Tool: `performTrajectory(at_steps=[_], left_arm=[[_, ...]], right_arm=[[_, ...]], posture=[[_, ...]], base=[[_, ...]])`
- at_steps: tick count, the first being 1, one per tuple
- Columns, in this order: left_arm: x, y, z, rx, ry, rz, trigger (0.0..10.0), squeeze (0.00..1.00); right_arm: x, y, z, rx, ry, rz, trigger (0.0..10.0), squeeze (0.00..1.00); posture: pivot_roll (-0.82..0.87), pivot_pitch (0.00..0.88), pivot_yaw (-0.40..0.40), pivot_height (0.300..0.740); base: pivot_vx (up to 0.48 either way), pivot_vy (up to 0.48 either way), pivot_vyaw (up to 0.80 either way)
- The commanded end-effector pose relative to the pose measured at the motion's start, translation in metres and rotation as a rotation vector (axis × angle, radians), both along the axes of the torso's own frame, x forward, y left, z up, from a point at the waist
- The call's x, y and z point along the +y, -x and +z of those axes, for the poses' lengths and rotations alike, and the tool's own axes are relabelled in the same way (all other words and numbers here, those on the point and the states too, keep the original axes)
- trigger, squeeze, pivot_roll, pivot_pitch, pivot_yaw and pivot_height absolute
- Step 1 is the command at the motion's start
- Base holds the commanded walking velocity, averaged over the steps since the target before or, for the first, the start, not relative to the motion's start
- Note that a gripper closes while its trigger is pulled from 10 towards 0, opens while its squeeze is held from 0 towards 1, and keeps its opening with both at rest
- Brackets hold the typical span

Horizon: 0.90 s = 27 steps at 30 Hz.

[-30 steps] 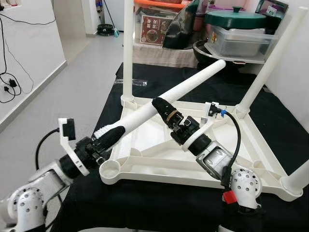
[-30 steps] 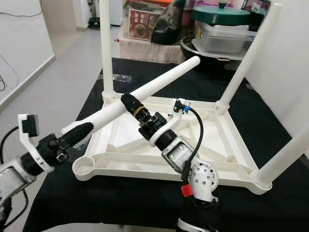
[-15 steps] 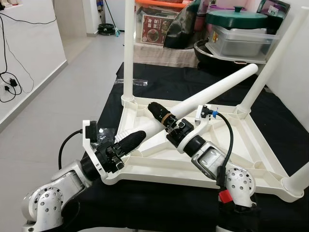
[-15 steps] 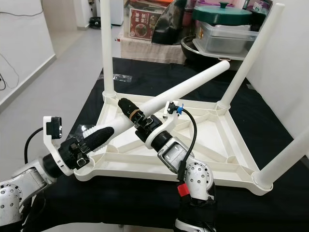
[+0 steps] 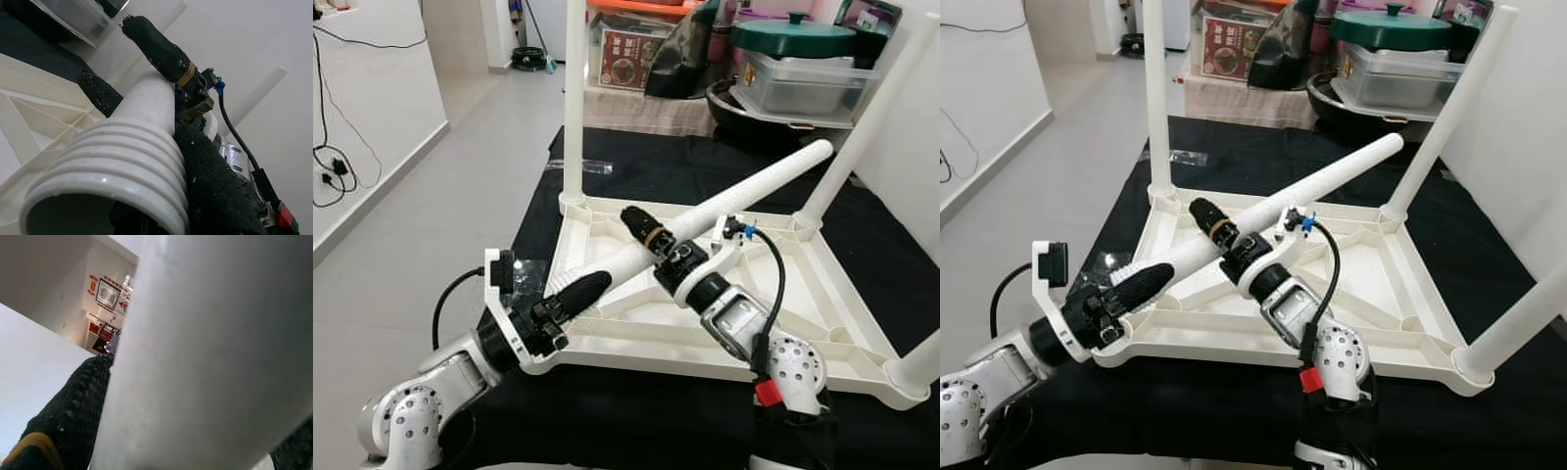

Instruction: Building children table

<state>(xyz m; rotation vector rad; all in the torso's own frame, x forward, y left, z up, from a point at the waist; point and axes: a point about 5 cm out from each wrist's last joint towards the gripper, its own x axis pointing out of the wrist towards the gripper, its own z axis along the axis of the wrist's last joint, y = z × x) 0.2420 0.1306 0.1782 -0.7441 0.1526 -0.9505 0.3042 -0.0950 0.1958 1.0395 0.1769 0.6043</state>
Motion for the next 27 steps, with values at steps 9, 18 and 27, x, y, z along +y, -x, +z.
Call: performTrajectory(at_steps=[9, 18, 27], left_arm=[[-0.008, 0.004, 0.000, -0.007, 0.013, -0.031, 10.0, 0.00], [-0.003, 0.006, -0.003, 0.000, -0.006, -0.026, 10.0, 0.00], [0.002, 0.007, -0.006, 0.018, -0.025, -0.029, 10.0, 0.00]], right_arm=[[0.021, -0.004, 0.020, -0.035, -0.103, 0.041, 10.0, 0.00], [0.025, 0.003, 0.022, -0.074, -0.086, 0.083, 2.0, 0.00], [0.027, 0.007, 0.021, -0.090, -0.057, 0.103, 0.0, 0.00]], posture=[[0.09, 0.003, -0.107, 0.740], [0.09, 0.004, -0.106, 0.740], [0.08, 0.004, -0.102, 0.740]], base=[[0.000, 0.000, 0.00], [0.000, 0.000, 0.00], [0.000, 0.000, 0.00]])
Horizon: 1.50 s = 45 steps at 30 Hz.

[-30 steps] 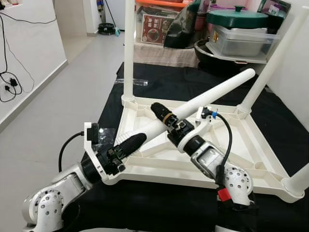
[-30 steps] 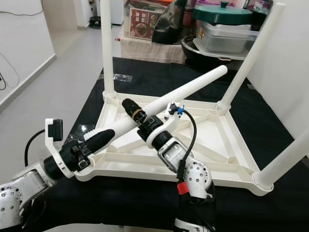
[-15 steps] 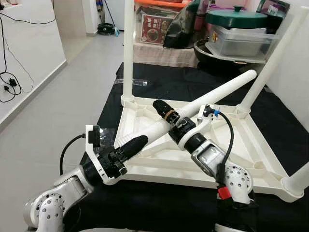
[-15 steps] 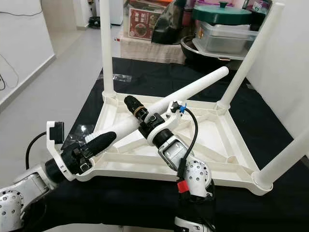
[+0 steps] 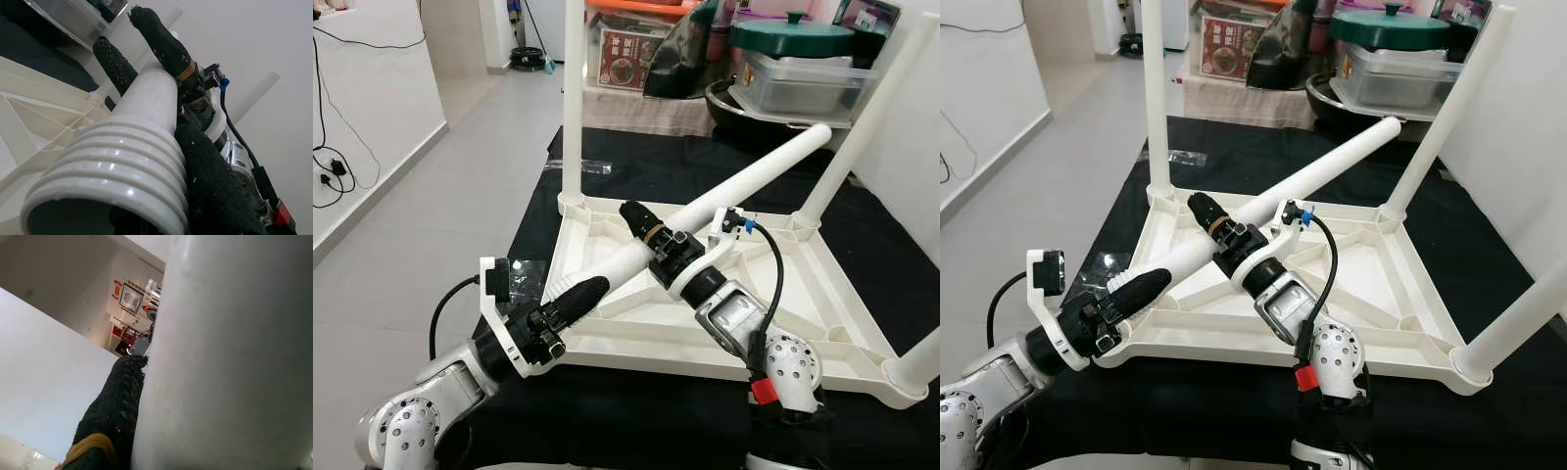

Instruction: Building children table

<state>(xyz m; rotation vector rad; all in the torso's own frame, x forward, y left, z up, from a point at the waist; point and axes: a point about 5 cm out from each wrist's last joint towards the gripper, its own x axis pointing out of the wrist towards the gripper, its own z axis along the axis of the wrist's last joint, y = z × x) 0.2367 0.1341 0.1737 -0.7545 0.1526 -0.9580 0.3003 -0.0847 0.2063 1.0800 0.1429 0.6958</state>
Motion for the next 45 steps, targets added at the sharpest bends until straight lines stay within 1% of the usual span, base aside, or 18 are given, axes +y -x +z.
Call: performTrajectory(at_steps=[1, 15, 16, 18, 19, 23, 24, 26, 28, 29, 31, 33, 38, 39, 41, 43, 44, 45], left_arm=[[-0.002, 0.002, -0.002, 0.018, -0.037, -0.022, 10.0, 0.00], [-0.001, -0.001, -0.011, 0.091, -0.065, -0.029, 10.0, 0.01], [0.002, -0.001, -0.014, 0.102, -0.080, -0.013, 10.0, 1.00], [0.005, -0.002, -0.017, 0.110, -0.100, 0.011, 10.0, 1.00], [0.007, -0.001, -0.019, 0.122, -0.101, 0.020, 10.0, 0.00], [0.009, -0.001, -0.021, 0.131, -0.099, 0.024, 10.0, 0.00], [0.011, 0.004, -0.024, 0.144, -0.099, 0.016, 10.0, 0.00], [0.011, 0.004, -0.024, 0.144, -0.099, 0.016, 10.0, 0.00], [0.014, 0.015, -0.031, 0.170, -0.111, 0.008, 10.0, 0.00], [0.014, 0.015, -0.031, 0.170, -0.111, 0.008, 10.0, 0.00], [0.018, 0.023, -0.034, 0.187, -0.118, 0.012, 10.0, 0.00], [0.018, 0.023, -0.034, 0.187, -0.118, 0.012, 10.0, 0.00], [0.023, 0.030, -0.041, 0.216, -0.119, 0.074, 10.0, 0.00], [0.022, 0.030, -0.041, 0.215, -0.110, 0.082, 10.0, 1.00], [0.021, 0.028, -0.040, 0.211, -0.102, 0.098, 10.0, 1.00], [0.022, 0.023, -0.035, 0.212, -0.023, 0.125, 10.0, 1.00], [0.022, 0.023, -0.035, 0.212, -0.023, 0.125, 10.0, 1.00], [0.023, 0.020, -0.030, 0.205, 0.025, 0.132, 10.0, 1.00]], right_arm=[[0.017, 0.003, 0.011, -0.040, 0.005, 0.043, 0.0, 0.00], [0.013, 0.001, 0.011, -0.033, 0.005, 0.018, 0.0, 0.00], [0.011, -0.001, 0.012, -0.038, 0.009, 0.003, 0.0, 0.00], [0.008, -0.003, 0.013, -0.043, 0.011, -0.008, 0.0, 0.00], [0.006, -0.005, 0.015, -0.051, 0.012, -0.021, 0.0, 0.00], [0.005, -0.006, 0.016, -0.056, 0.013, -0.028, 0.0, 0.00], [0.002, -0.007, 0.018, -0.064, 0.009, -0.043, 0.0, 0.00], [0.002, -0.007, 0.018, -0.064, 0.009, -0.043, 0.0, 0.00], [-0.006, -0.011, 0.021, -0.076, 0.013, -0.075, 0.0, 0.00], [-0.006, -0.011, 0.021, -0.076, 0.013, -0.075, 0.0, 0.00], [-0.013, -0.014, 0.023, -0.082, 0.010, -0.103, 0.0, 0.00], [-0.013, -0.014, 0.023, -0.082, 0.010, -0.103, 0.0, 0.00], [-0.022, -0.020, 0.029, -0.094, -0.006, -0.142, 0.0, 0.00], [-0.023, -0.021, 0.030, -0.094, -0.007, -0.149, 0.0, 0.00], [-0.024, -0.022, 0.030, -0.093, -0.006, -0.152, 0.0, 0.00], [-0.023, -0.022, 0.029, -0.091, -0.003, -0.154, 0.0, 0.00], [-0.023, -0.022, 0.029, -0.091, -0.003, -0.154, 0.0, 0.00], [-0.022, -0.022, 0.029, -0.090, -0.004, -0.151, 0.0, 0.00]], posture=[[0.08, 0.004, -0.102, 0.740], [0.08, 0.001, -0.101, 0.740], [0.09, 0.001, -0.100, 0.740], [0.09, 0.000, -0.100, 0.740], [0.09, 0.000, -0.099, 0.740], [0.09, 0.000, -0.099, 0.740], [0.09, 0.000, -0.097, 0.740], [0.09, 0.000, -0.097, 0.740], [0.09, 0.000, -0.099, 0.740], [0.09, 0.000, -0.099, 0.740], [0.09, 0.000, -0.100, 0.740], [0.09, 0.000, -0.100, 0.740], [0.09, 0.000, -0.099, 0.740], [0.09, 0.000, -0.104, 0.740], [0.09, 0.000, -0.105, 0.740], [0.09, 0.000, -0.105, 0.740], [0.09, 0.000, -0.105, 0.740], [0.09, 0.000, -0.105, 0.740]], base=[[0.000, 0.000, 0.00], [0.000, 0.000, 0.00], [0.000, 0.000, 0.00], [0.000, 0.000, 0.00], [0.000, 0.000, 0.00], [0.000, 0.000, 0.00], [0.000, 0.000, 0.00], [0.000, 0.000, 0.00], [0.000, 0.000, 0.00], [0.000, 0.000, 0.00], [0.000, 0.000, 0.00], [0.000, 0.000, 0.00], [0.000, 0.000, 0.00], [0.000, 0.000, 0.00], [0.000, 0.000, 0.00], [0.000, 0.000, 0.00], [0.000, 0.000, 0.00], [0.000, 0.000, 0.00]])
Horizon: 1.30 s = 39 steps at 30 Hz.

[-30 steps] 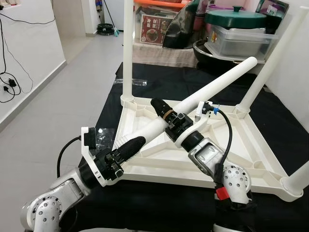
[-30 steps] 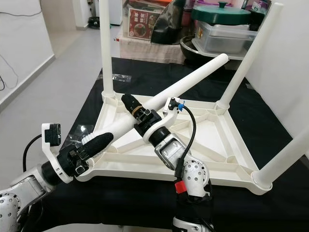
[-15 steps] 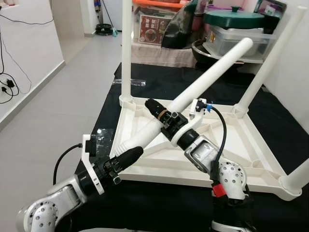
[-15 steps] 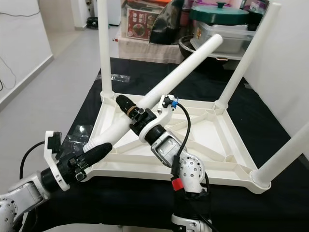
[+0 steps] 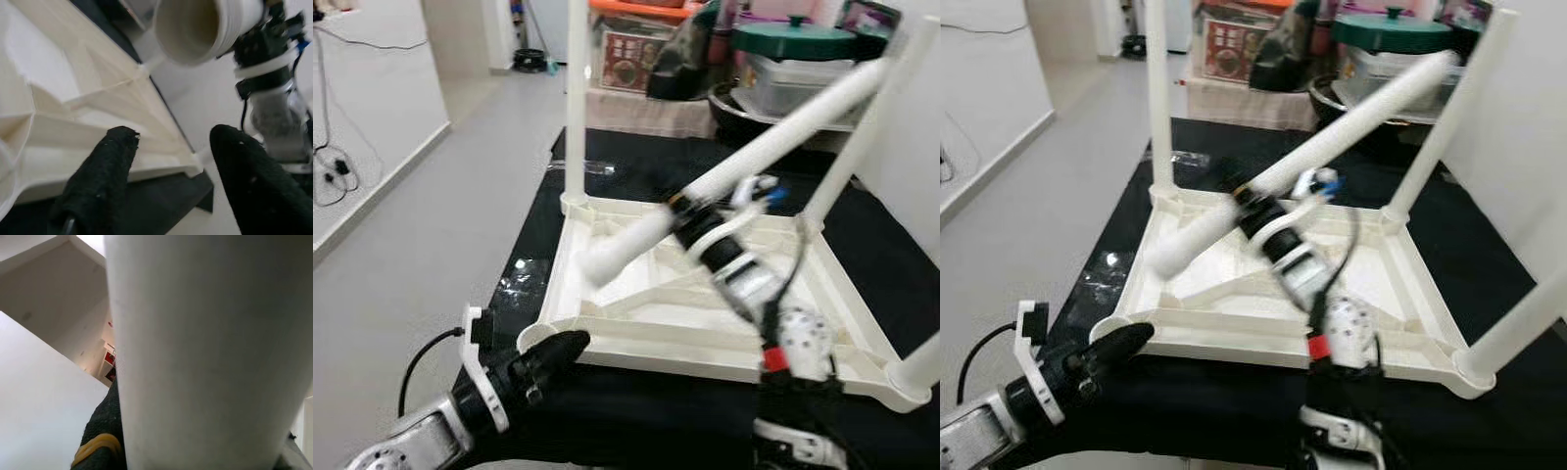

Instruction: Building children table

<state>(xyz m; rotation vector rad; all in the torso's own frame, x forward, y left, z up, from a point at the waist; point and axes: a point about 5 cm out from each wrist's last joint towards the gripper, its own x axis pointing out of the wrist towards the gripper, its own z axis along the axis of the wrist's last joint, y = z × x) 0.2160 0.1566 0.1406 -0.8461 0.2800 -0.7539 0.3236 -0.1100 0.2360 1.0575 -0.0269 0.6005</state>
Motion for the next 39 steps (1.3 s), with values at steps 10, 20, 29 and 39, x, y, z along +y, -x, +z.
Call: performTrajectory(at_steps=[10, 20, 29, 39], left_arm=[[-0.009, 0.010, 0.007, -0.047, -0.007, -0.080, 10.0, 0.00], [-0.029, 0.009, -0.011, -0.060, -0.343, 0.151, 10.0, 0.00], [-0.039, 0.014, -0.016, -0.112, -0.538, 0.226, 10.0, 0.00], [-0.048, 0.016, -0.020, -0.166, -0.636, 0.231, 10.0, 0.00]], right_arm=[[-0.004, -0.002, 0.001, -0.030, 0.100, -0.037, 10.0, 0.00], [-0.027, 0.004, -0.019, -0.151, 0.599, -0.287, 10.0, 0.00], [-0.019, 0.015, -0.032, -0.164, 0.655, -0.284, 10.0, 0.00], [-0.016, 0.014, -0.032, -0.197, 0.682, -0.307, 10.0, 0.00]], posture=[[0.09, 0.000, -0.101, 0.740], [0.09, 0.000, -0.096, 0.740], [0.10, 0.000, -0.094, 0.740], [0.10, 0.000, -0.100, 0.740]], base=[[0.000, 0.000, 0.00], [0.000, 0.000, 0.00], [0.000, 0.000, 0.00], [0.000, 0.000, 0.48]])
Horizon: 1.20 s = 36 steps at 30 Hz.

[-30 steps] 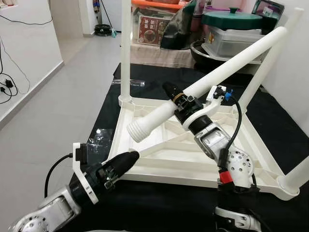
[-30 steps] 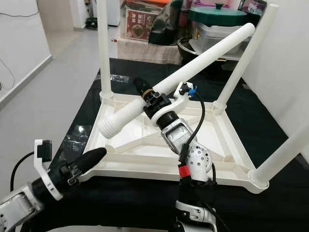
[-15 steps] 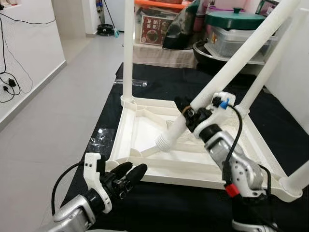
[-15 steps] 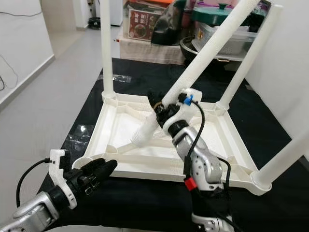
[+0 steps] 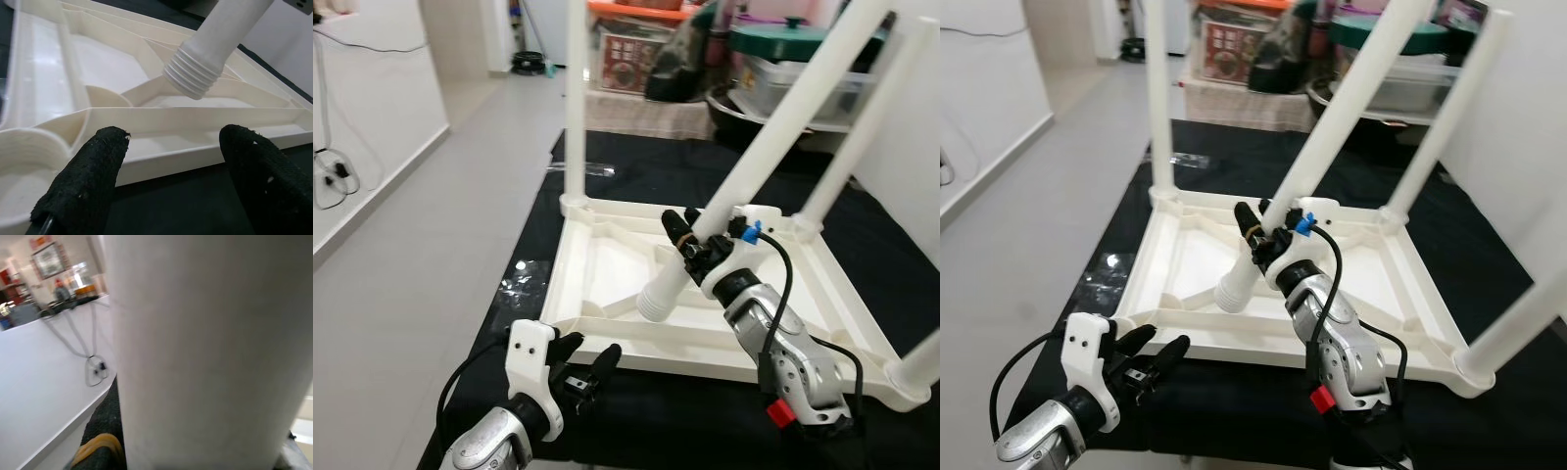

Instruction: Building children table

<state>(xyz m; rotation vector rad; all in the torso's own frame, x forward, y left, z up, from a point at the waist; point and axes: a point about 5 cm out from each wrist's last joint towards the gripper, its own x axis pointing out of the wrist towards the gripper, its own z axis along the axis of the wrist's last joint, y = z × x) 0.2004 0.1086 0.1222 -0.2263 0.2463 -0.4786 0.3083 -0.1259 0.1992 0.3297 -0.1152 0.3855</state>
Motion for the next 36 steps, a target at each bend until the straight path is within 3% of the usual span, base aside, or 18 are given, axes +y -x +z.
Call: performTrajectory(at_steps=[1, 8, 14, 26, 36], left_arm=[[0.000, 0.001, -0.002, -0.011, -0.026, 0.013, 10.0, 0.00], [-0.002, 0.000, -0.001, -0.049, -0.075, 0.042, 10.0, 0.00], [-0.009, 0.002, 0.000, -0.081, -0.133, 0.032, 10.0, 0.00], [-0.005, 0.002, -0.004, -0.076, -0.165, 0.051, 10.0, 0.00], [0.001, 0.002, -0.006, -0.067, -0.204, 0.091, 10.0, 0.00]], right_arm=[[0.000, -0.002, 0.005, -0.034, 0.003, -0.009, 10.0, 0.00], [-0.002, -0.003, 0.006, -0.038, 0.002, -0.017, 10.0, 0.00], [-0.001, -0.003, 0.006, -0.034, -0.023, -0.033, 10.0, 0.00], [0.006, -0.001, 0.002, -0.028, -0.037, -0.027, 10.0, 0.00], [0.013, 0.000, 0.004, -0.038, -0.040, -0.016, 10.0, 0.00]], posture=[[0.10, 0.000, -0.100, 0.740], [0.10, 0.000, -0.102, 0.740], [0.11, 0.005, -0.092, 0.740], [0.14, 0.012, -0.084, 0.740], [0.15, 0.022, -0.070, 0.740]], base=[[0.000, 0.000, 0.80], [0.000, 0.000, 0.80], [0.000, 0.000, 0.00], [-0.179, 0.290, 0.00], [0.000, 0.000, 0.00]])
